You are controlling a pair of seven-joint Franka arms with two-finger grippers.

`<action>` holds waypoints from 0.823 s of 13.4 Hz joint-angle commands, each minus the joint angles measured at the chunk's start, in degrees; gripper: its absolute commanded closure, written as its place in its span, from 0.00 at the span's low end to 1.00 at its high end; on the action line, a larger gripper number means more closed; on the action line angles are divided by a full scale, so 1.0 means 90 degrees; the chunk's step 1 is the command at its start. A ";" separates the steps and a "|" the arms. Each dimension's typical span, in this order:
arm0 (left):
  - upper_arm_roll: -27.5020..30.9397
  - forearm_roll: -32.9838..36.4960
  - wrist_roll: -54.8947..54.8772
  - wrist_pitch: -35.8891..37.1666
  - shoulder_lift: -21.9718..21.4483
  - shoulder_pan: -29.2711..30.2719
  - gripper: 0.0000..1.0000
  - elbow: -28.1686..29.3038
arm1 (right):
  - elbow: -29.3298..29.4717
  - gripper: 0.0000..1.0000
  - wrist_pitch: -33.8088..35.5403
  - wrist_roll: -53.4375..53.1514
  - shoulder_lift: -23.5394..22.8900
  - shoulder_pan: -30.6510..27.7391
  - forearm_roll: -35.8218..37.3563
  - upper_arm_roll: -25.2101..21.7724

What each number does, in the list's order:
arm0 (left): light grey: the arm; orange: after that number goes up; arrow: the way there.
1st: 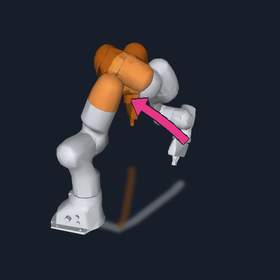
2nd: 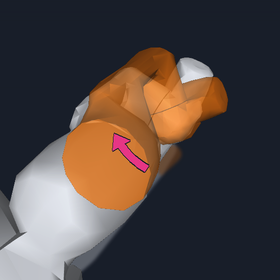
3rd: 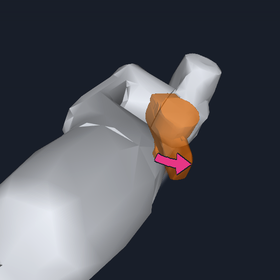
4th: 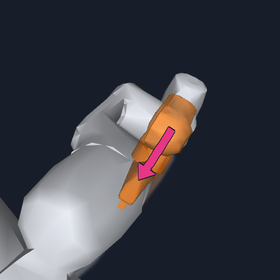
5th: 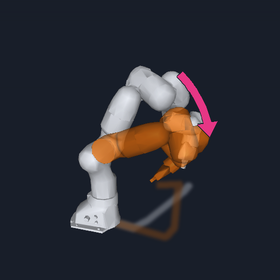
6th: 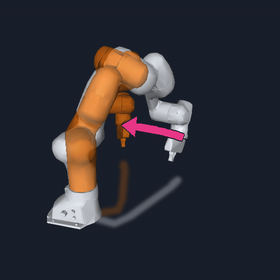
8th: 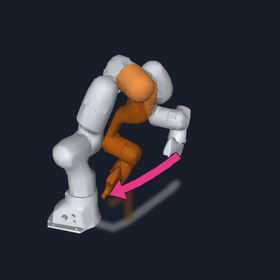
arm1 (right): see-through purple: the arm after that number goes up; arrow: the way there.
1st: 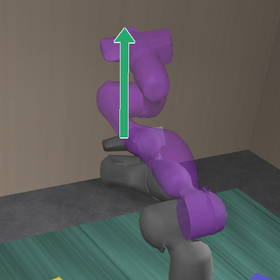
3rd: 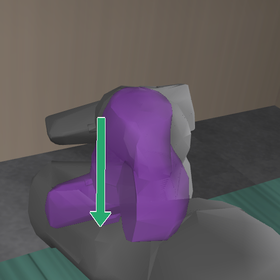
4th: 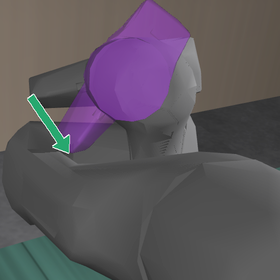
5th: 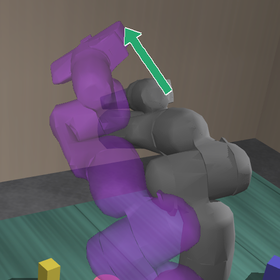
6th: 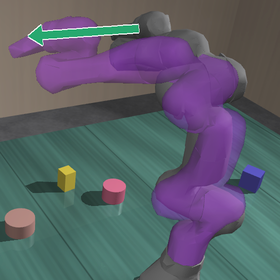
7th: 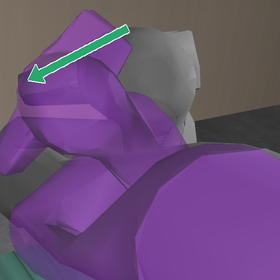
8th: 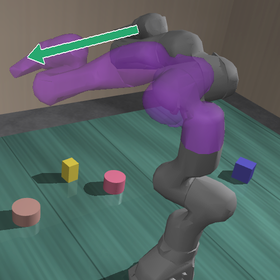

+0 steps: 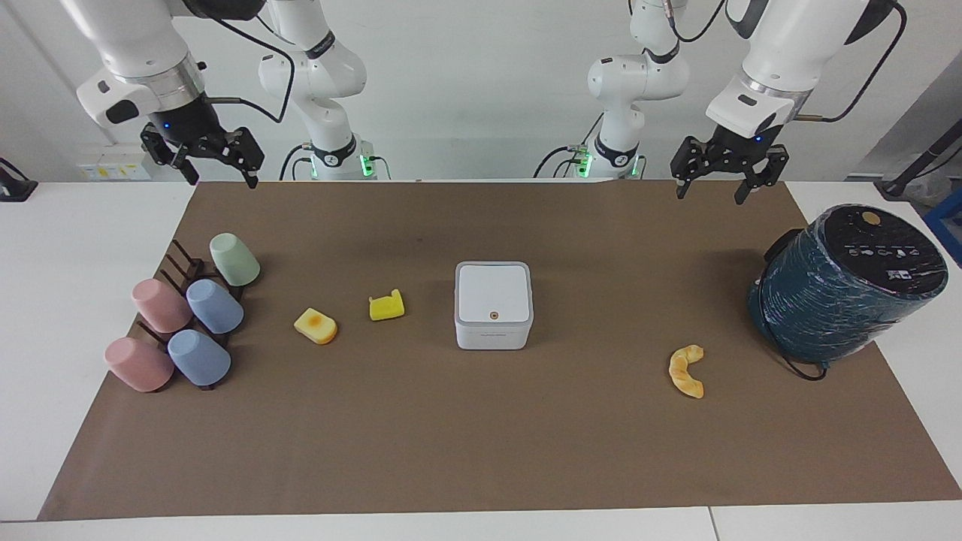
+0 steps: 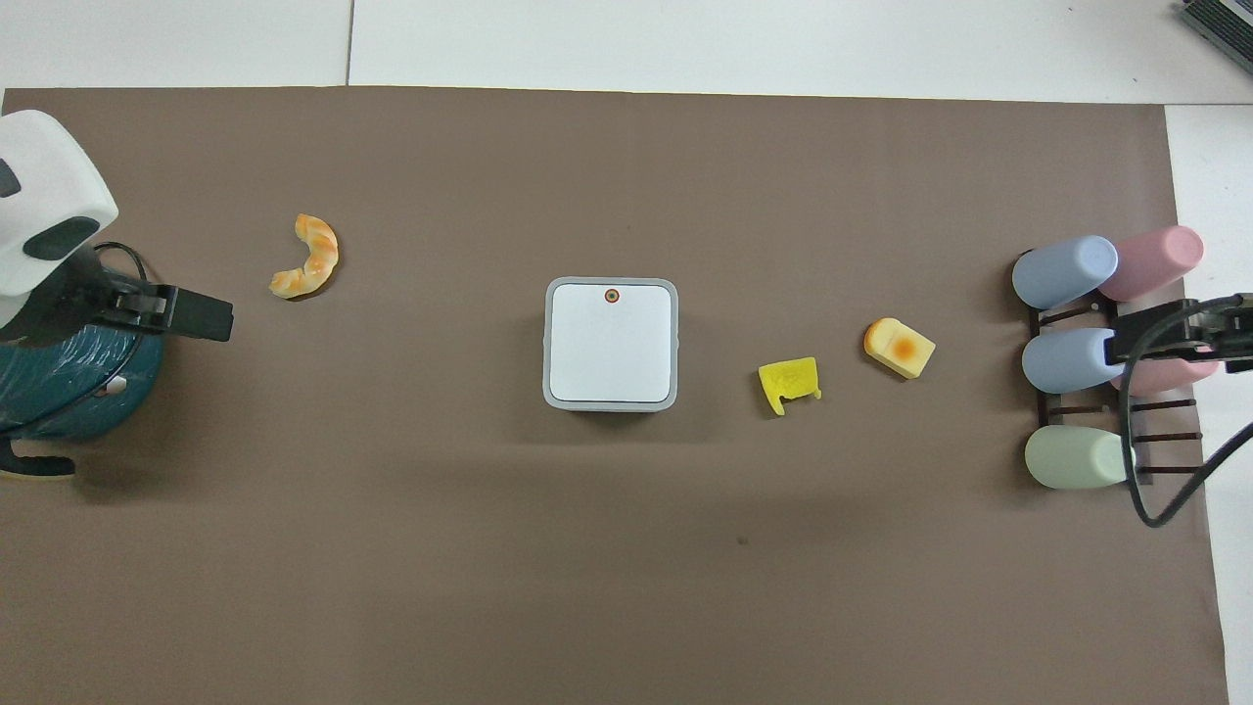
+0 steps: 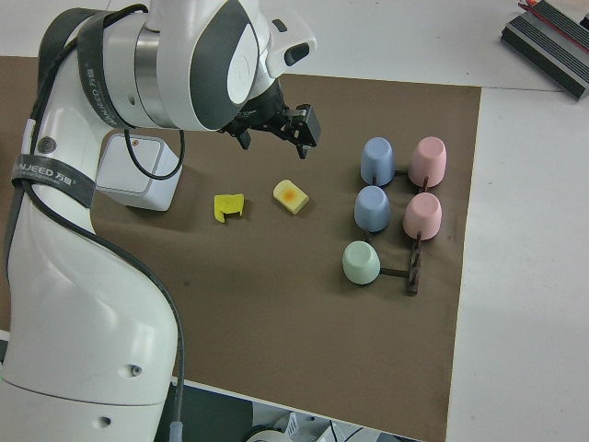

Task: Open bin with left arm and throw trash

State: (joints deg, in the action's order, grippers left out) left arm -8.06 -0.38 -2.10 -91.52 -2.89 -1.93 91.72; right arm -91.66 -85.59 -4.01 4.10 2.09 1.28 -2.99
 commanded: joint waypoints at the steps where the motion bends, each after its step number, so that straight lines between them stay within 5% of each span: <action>1: 0.0056 -0.0085 0.0145 0.0023 -0.0060 -0.0050 0.00 0.0014 | 0.0028 0.00 0.0096 -0.0023 0.0052 0.0002 -0.0054 0.0010; 11: 0.0056 -0.0076 0.0086 0.0101 -0.0138 -0.0059 0.00 0.0150 | -0.0177 0.00 -0.0138 -0.0072 0.0140 -0.0008 -0.0044 0.0000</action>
State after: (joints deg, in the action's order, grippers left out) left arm -8.01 -0.43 -1.54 -91.26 -2.89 -1.93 91.89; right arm -91.64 -85.83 -4.01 4.10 2.11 1.28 -2.99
